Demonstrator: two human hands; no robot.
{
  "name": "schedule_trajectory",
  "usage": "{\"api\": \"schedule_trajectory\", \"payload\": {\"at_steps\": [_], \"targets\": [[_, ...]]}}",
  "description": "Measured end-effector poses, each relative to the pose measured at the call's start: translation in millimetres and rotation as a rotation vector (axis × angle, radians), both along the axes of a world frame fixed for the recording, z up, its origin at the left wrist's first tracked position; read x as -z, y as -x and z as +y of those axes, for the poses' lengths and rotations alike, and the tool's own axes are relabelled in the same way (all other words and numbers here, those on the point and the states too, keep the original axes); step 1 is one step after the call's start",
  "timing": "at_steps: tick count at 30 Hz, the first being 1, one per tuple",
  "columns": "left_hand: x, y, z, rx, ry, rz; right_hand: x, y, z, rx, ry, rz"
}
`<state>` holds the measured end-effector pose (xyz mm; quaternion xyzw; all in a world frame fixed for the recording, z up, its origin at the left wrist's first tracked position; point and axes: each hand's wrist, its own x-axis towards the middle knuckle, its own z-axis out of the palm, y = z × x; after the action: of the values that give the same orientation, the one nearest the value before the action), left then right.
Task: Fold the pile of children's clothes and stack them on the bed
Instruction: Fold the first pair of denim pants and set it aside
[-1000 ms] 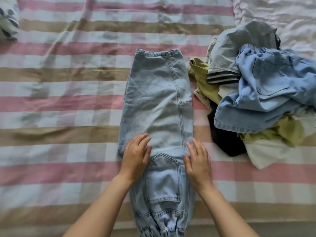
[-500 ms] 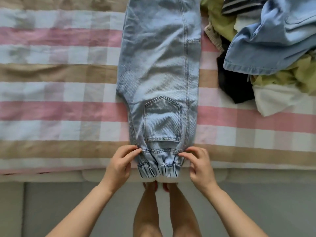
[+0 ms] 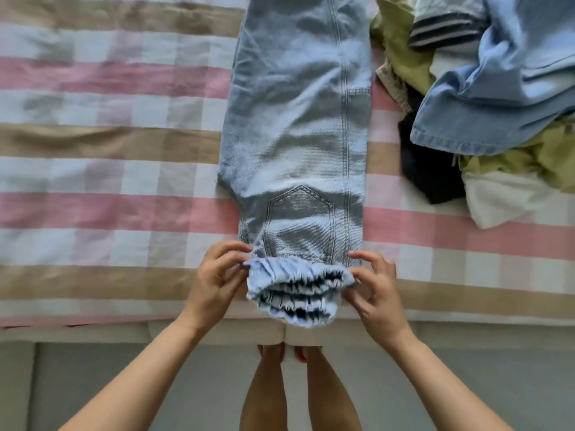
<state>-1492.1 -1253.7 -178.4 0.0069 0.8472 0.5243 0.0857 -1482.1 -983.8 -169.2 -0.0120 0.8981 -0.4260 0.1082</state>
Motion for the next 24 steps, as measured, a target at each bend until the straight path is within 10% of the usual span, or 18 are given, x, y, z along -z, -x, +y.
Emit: {"api": "schedule_trajectory", "payload": {"at_steps": [6, 24], "targets": [[-8.1, 15.7, 17.9, -0.129, -0.298, -0.218, -6.4, 28.0, -8.9, 0.091, 0.115, -0.145], [10.3, 21.3, 35.6, -0.196, 0.085, -0.107, -1.9, 45.6, -37.4, 0.330, -0.033, -0.164]]}}
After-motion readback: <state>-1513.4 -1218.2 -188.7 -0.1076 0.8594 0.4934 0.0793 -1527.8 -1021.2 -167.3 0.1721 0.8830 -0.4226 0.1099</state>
